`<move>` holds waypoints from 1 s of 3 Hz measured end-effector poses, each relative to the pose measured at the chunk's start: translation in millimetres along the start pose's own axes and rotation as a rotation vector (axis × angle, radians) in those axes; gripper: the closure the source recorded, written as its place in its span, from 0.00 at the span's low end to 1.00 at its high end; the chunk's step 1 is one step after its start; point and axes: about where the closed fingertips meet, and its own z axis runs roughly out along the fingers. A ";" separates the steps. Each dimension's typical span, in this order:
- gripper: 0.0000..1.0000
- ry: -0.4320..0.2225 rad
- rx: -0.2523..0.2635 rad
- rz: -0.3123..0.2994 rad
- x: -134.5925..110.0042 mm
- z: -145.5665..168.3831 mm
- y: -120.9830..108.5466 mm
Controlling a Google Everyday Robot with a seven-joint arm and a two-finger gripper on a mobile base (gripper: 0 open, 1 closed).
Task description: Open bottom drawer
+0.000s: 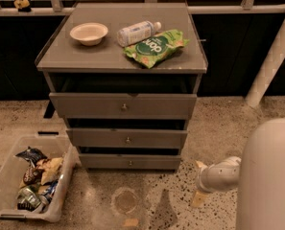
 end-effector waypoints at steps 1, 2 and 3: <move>0.00 -0.124 0.091 -0.101 -12.7 20.4 -12.1; 0.00 -0.164 0.120 -0.130 -15.7 20.4 -14.8; 0.00 -0.164 0.119 -0.130 -15.7 20.2 -14.8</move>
Offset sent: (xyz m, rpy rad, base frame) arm 0.0165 0.0096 -0.0091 0.0548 -0.1106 0.0821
